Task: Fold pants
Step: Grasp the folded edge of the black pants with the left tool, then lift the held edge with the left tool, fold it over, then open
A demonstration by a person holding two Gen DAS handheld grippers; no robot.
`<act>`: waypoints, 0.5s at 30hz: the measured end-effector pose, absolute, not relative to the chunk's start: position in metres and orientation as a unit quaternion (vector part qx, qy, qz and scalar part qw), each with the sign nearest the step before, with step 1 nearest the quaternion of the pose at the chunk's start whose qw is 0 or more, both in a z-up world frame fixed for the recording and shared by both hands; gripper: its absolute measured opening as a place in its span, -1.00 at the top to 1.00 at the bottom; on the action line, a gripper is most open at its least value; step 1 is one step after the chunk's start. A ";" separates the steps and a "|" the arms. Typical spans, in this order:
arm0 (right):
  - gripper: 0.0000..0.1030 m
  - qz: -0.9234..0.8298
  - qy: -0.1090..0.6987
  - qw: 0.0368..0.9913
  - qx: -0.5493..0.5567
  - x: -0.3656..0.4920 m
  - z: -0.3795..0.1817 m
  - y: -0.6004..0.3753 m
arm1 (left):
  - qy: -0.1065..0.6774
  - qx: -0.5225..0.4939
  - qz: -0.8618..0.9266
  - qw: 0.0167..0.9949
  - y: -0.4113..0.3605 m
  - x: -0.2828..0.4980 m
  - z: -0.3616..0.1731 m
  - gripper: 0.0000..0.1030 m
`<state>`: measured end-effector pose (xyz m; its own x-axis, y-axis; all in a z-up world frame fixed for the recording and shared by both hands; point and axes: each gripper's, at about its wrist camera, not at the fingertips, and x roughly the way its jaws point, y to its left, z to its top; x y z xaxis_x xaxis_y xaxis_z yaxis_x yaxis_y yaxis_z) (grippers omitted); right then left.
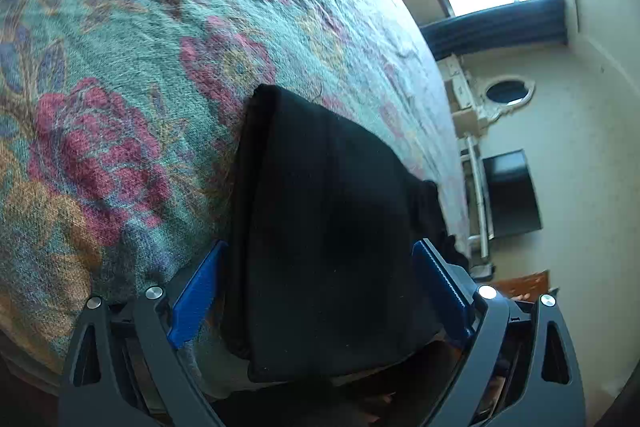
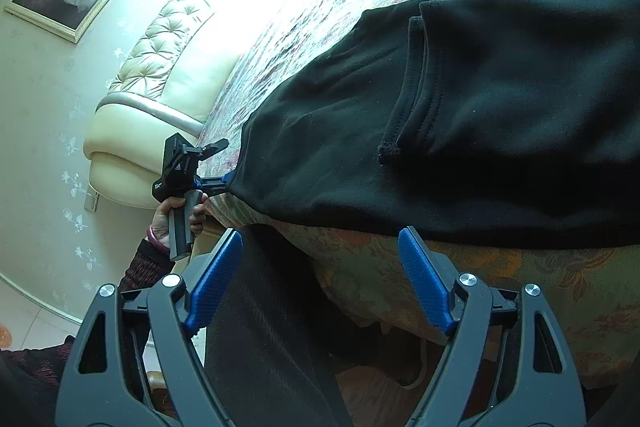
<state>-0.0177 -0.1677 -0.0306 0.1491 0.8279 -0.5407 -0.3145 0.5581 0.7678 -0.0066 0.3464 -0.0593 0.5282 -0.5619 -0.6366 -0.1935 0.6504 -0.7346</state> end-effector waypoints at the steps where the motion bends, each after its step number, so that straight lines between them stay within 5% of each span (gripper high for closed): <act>1: -0.56 0.400 0.518 0.714 0.249 -0.018 -0.032 -0.166 | 0.484 -0.370 -0.106 0.786 0.337 -0.004 -0.055 -0.78; 7: -0.56 0.412 0.534 0.694 0.252 -0.026 -0.043 -0.153 | 0.470 -0.408 -0.114 0.774 0.330 0.004 -0.063 -0.74; 8: -0.56 0.412 0.534 0.694 0.251 -0.027 -0.044 -0.153 | 0.468 -0.412 -0.110 0.774 0.332 0.004 -0.063 -0.64; 10: -0.56 0.412 0.534 0.695 0.250 -0.030 -0.044 -0.153 | 0.479 -0.420 -0.079 0.767 0.343 -0.003 -0.070 0.30; 12: -0.56 0.411 0.535 0.693 0.255 -0.031 -0.046 -0.153 | 0.475 -0.448 -0.073 0.754 0.356 -0.014 -0.078 0.56; 15: -0.56 0.406 0.536 0.694 0.257 -0.029 -0.046 -0.154 | 0.466 -0.448 -0.079 0.759 0.350 -0.018 -0.072 0.67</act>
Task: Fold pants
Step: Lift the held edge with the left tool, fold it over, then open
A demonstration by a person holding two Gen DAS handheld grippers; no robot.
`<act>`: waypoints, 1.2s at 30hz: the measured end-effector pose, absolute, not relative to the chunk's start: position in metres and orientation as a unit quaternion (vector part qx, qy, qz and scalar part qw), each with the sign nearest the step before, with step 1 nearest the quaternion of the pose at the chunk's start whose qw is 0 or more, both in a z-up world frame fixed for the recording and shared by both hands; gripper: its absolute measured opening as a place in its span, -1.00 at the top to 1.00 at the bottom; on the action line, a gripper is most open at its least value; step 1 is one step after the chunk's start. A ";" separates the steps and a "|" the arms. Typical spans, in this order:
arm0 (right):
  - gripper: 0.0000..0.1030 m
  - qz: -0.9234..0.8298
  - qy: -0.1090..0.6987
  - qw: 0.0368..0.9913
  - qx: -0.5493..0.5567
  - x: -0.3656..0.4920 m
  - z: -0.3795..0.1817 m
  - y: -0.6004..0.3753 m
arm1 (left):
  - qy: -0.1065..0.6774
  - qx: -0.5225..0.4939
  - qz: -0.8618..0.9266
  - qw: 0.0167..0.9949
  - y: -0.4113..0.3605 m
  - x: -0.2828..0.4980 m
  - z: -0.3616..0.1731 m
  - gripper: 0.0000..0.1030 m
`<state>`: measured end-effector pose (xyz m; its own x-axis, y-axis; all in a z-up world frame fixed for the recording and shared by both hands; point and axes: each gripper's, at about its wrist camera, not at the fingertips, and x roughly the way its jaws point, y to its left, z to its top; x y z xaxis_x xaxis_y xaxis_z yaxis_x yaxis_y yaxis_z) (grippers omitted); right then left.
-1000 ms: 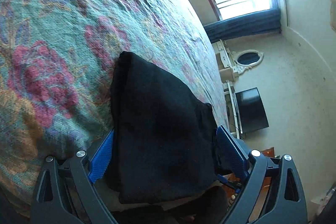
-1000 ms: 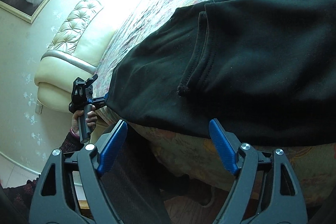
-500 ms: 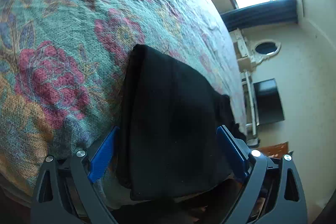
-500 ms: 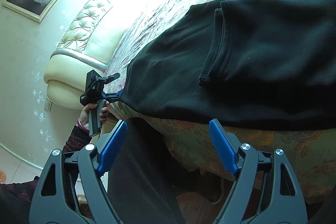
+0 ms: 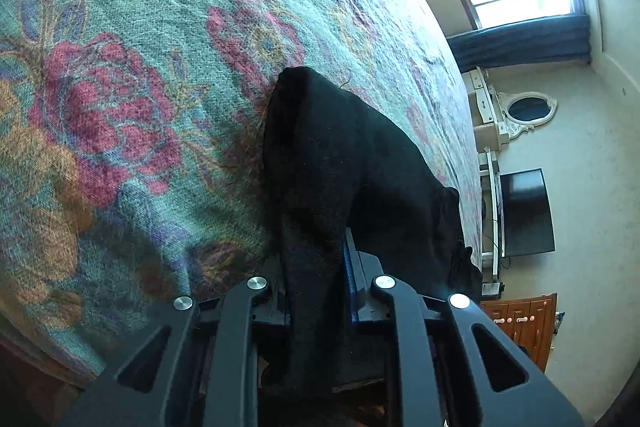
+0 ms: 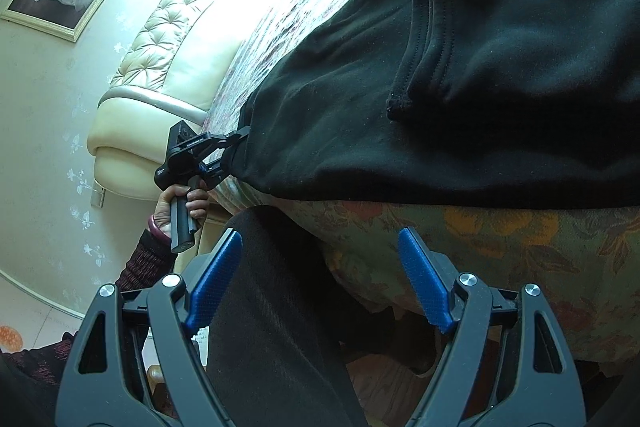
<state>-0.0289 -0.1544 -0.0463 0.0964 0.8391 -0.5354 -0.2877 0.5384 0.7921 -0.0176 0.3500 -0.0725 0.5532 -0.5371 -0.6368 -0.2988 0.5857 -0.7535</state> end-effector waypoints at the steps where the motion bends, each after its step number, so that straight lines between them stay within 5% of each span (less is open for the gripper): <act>1: -0.56 0.405 0.535 0.695 0.258 -0.028 -0.046 -0.156 | 0.460 -0.450 -0.079 0.761 0.347 -0.018 -0.069 0.69; 8: -0.56 0.392 0.519 0.709 0.272 -0.025 -0.039 -0.175 | 0.375 -0.464 -0.141 0.790 0.320 -0.013 0.000 0.70; 18: -0.56 0.380 0.488 0.727 0.300 -0.022 -0.026 -0.208 | 0.363 -0.373 -0.289 0.803 0.165 0.041 0.085 0.70; 32: -0.56 0.307 0.455 0.757 0.354 -0.021 -0.028 -0.286 | 0.500 -0.208 -0.291 0.789 -0.038 0.092 -0.021 0.64; 36: -0.56 0.292 0.448 0.762 0.365 -0.019 -0.027 -0.299 | 0.485 -0.246 -0.296 0.785 -0.028 0.089 -0.023 0.34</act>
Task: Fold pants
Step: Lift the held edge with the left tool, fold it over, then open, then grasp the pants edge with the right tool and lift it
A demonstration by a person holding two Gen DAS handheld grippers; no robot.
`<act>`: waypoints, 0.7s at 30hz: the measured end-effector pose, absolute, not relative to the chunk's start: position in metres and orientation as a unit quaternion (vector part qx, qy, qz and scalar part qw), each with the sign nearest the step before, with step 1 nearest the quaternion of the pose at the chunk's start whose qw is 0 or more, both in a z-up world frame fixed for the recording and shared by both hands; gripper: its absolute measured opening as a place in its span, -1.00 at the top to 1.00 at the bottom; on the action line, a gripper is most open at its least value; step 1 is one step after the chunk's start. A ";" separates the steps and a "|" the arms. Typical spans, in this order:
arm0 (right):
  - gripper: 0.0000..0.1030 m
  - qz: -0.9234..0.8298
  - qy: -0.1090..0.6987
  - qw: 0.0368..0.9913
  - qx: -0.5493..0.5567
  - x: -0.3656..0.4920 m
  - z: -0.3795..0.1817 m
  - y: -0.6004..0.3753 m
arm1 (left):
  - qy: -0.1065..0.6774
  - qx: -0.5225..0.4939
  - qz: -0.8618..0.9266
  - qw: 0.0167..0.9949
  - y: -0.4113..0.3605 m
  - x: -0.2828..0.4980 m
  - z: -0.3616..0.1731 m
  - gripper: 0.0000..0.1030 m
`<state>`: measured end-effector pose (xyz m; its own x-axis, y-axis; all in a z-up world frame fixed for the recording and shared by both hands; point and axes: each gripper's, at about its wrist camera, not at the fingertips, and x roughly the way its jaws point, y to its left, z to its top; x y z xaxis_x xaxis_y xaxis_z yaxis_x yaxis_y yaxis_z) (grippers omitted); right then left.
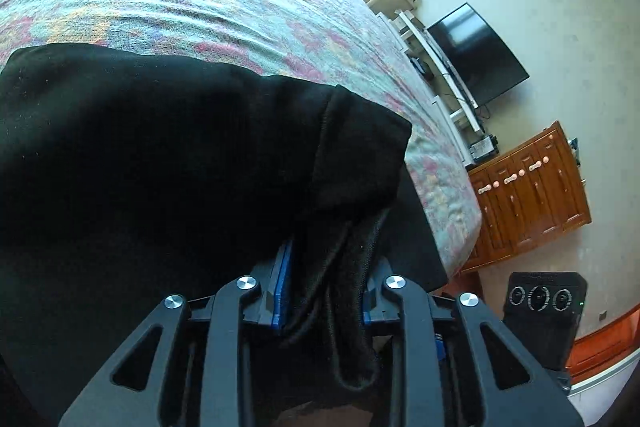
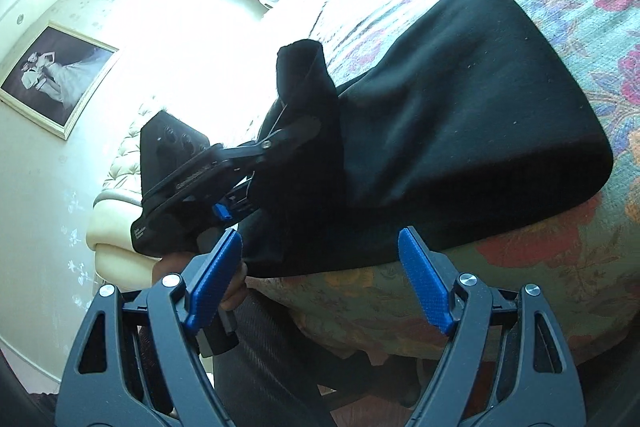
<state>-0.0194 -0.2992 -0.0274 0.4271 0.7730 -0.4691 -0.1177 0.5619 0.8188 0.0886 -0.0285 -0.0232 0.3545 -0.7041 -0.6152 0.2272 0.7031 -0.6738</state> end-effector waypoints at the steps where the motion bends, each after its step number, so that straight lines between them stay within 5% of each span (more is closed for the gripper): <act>1: -0.56 0.291 0.446 0.762 0.368 -0.019 -0.027 -0.301 | 0.477 -0.260 -0.304 0.782 -0.024 0.084 -0.018 0.12; 3: -0.56 0.288 0.441 0.764 0.372 -0.016 -0.025 -0.305 | 0.462 -0.287 -0.311 0.779 -0.011 0.074 -0.007 -0.43; 4: -0.56 0.286 0.438 0.767 0.371 -0.014 -0.023 -0.307 | 0.453 -0.297 -0.310 0.781 -0.006 0.070 0.001 -0.53; 14: -0.62 0.250 0.440 0.784 0.359 0.031 -0.018 -0.322 | 0.441 -0.212 -0.114 0.864 0.087 0.045 0.006 -0.68; 21: -0.62 0.245 0.469 0.778 0.339 0.061 -0.038 -0.306 | 0.474 -0.338 -0.073 0.810 0.133 0.045 -0.046 -0.68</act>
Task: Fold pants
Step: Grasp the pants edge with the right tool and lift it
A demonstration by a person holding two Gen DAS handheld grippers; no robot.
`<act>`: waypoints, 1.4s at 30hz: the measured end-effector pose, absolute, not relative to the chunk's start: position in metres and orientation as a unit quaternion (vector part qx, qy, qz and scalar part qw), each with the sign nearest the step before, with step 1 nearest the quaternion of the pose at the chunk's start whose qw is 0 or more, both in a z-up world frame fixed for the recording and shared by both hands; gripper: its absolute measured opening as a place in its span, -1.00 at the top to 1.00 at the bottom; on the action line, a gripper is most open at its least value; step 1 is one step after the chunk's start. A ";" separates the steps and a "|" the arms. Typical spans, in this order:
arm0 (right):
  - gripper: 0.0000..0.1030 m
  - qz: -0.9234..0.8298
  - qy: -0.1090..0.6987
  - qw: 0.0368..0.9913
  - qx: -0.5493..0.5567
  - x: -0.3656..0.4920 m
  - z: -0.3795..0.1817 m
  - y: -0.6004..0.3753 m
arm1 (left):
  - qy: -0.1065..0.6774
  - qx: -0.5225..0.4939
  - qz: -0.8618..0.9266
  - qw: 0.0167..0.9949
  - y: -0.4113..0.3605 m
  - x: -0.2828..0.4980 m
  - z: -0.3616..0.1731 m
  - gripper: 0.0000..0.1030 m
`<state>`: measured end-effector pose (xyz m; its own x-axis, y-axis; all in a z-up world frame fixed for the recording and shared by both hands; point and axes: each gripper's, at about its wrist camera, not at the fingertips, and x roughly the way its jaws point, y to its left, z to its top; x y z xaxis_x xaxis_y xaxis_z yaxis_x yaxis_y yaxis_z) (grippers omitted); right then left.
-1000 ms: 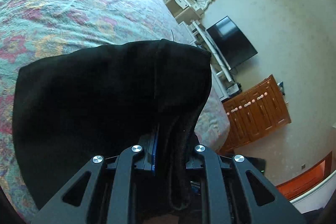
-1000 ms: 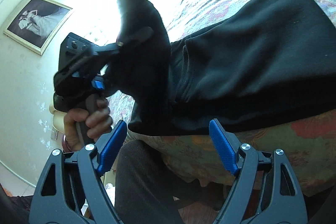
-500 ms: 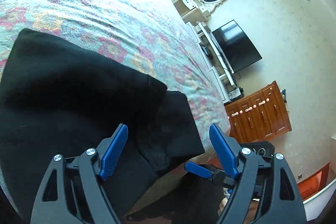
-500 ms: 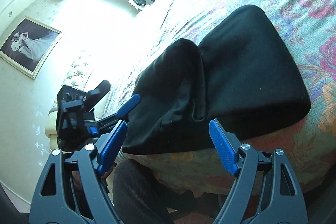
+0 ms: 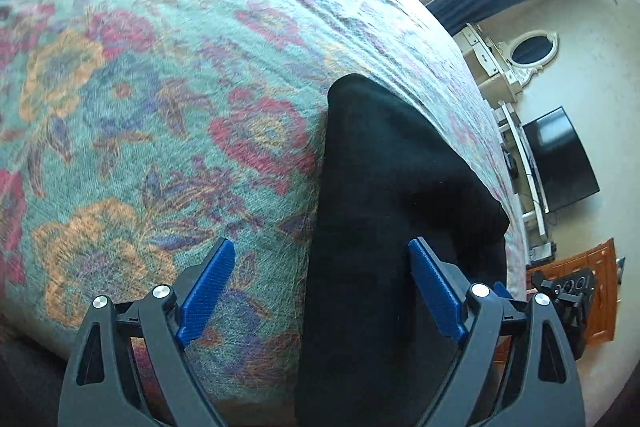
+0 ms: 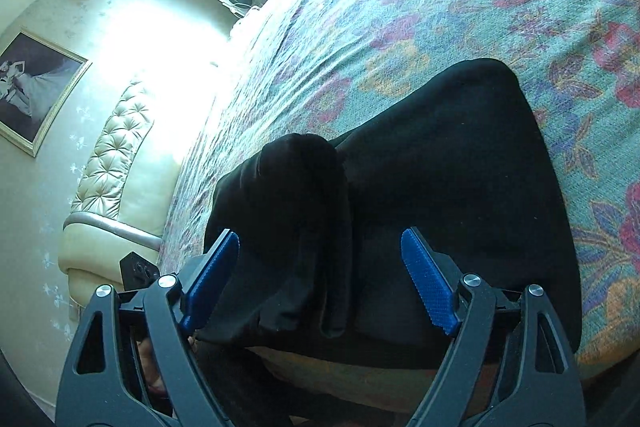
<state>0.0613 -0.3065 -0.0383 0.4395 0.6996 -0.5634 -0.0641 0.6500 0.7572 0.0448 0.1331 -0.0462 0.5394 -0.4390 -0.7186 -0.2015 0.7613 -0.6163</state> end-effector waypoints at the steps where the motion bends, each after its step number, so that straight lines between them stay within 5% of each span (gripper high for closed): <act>1: -0.62 0.247 0.474 0.776 0.335 0.064 -0.041 -0.303 | 0.472 -0.350 -0.076 0.805 0.135 0.043 -0.050 -0.68; 12: -0.54 0.273 0.515 0.757 0.295 0.084 -0.053 -0.267 | 0.463 -0.366 -0.085 0.803 0.138 0.040 -0.055 -0.74; 14: -0.19 0.281 0.523 0.748 0.297 0.085 -0.054 -0.263 | 0.462 -0.366 -0.086 0.803 0.143 0.037 -0.056 -0.74; 19: -0.04 0.287 0.537 0.743 0.276 0.088 -0.051 -0.249 | 0.460 -0.361 -0.086 0.807 0.139 0.036 -0.057 -0.75; 22: 0.47 0.281 0.545 0.748 0.254 0.089 -0.048 -0.245 | 0.459 -0.357 -0.086 0.809 0.135 0.037 -0.057 -0.75; 26: 0.78 0.283 0.549 0.751 0.233 0.091 -0.042 -0.242 | 0.459 -0.356 -0.086 0.809 0.133 0.037 -0.057 -0.76; 42: 0.95 0.314 0.476 0.786 0.240 0.078 0.047 -0.312 | 0.468 -0.347 -0.109 0.805 0.110 0.040 -0.052 -0.76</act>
<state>0.0776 -0.3118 0.0473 0.3496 0.7225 -0.5965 -0.2652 0.6869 0.6766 0.0403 0.1101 -0.0520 0.5378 -0.5008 -0.6783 -0.1497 0.7350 -0.6613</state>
